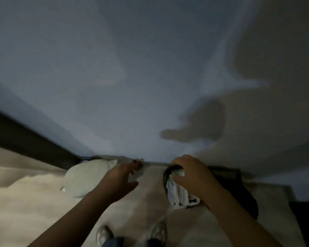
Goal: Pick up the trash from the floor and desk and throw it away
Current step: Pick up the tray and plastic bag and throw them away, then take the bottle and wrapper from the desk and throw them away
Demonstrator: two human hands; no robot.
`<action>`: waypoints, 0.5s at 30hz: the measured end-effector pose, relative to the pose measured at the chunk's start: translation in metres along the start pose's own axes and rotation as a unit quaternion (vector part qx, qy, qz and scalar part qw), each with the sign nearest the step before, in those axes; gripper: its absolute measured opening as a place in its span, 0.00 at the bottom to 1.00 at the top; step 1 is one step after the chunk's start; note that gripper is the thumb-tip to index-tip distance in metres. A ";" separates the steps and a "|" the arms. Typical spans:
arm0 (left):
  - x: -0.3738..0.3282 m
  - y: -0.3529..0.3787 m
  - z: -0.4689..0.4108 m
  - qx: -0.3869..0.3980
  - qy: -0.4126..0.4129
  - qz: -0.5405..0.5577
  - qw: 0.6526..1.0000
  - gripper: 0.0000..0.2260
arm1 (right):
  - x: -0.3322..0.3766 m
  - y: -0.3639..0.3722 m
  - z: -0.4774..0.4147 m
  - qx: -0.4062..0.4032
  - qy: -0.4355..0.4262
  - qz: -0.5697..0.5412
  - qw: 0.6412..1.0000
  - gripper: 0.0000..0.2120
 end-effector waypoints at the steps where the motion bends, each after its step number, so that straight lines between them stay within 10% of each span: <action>1: 0.007 -0.014 0.013 -0.018 -0.011 0.007 1.000 0.20 | 0.020 -0.007 -0.003 0.007 -0.022 0.013 1.000 0.17; 15: 0.201 -0.178 0.329 -0.267 -0.221 0.065 0.936 0.17 | 0.434 0.020 0.041 0.001 -0.373 0.089 0.924 0.19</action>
Point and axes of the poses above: each hand's wrist, its own z-axis away from the middle knuckle, its own y-axis out of the palm, x = y × z, the point moved 10 cm from there along -z, towards the middle knuckle, and after that the axes turned 5 degrees about z, right-handed, at the moved point
